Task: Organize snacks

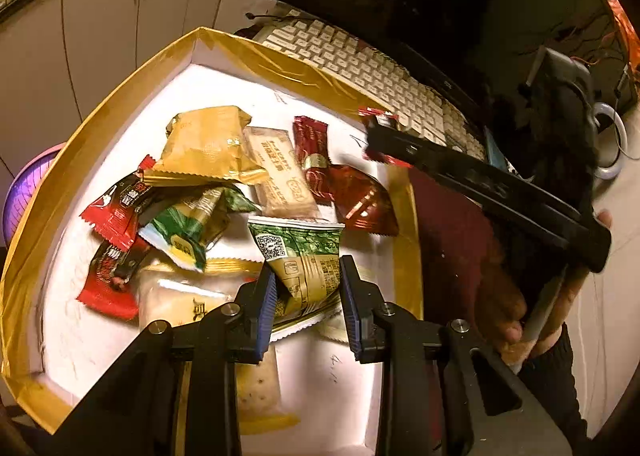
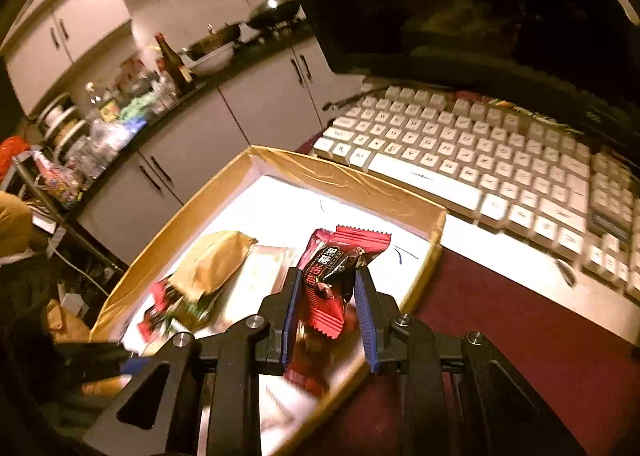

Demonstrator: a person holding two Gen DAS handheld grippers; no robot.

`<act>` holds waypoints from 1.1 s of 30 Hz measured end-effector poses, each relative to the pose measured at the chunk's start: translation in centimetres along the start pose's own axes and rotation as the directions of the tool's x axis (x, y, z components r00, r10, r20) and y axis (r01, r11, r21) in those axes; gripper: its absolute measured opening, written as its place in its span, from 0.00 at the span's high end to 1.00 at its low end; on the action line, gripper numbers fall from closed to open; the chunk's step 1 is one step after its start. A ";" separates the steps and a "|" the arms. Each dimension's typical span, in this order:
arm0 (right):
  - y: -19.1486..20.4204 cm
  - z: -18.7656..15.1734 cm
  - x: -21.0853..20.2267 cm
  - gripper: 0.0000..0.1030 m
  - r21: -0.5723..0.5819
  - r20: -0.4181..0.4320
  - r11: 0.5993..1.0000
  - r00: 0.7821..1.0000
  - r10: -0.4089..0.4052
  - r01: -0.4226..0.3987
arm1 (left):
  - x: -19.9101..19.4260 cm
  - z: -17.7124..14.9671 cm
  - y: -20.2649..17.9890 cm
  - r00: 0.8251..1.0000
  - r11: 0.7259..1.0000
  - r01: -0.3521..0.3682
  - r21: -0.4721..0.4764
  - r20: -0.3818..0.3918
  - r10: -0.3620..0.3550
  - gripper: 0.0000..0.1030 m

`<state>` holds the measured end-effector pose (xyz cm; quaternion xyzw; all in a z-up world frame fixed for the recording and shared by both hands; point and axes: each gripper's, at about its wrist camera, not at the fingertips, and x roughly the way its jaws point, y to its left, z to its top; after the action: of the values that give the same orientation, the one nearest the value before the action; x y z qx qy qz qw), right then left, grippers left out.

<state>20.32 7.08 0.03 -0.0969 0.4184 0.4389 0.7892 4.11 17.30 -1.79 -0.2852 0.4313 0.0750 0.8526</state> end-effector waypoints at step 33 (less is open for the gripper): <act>3.2 -9.7 -11.7 0.28 0.234 0.071 0.972 0.997 -0.008 -0.009 | -6.4 -4.8 -4.2 0.897 0.913 -0.400 0.077 0.239 0.372 0.24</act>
<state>9.20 -3.25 3.35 0.0129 0.4389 0.3898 0.8095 -1.60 11.99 2.76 -0.1302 0.3866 0.2468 0.8790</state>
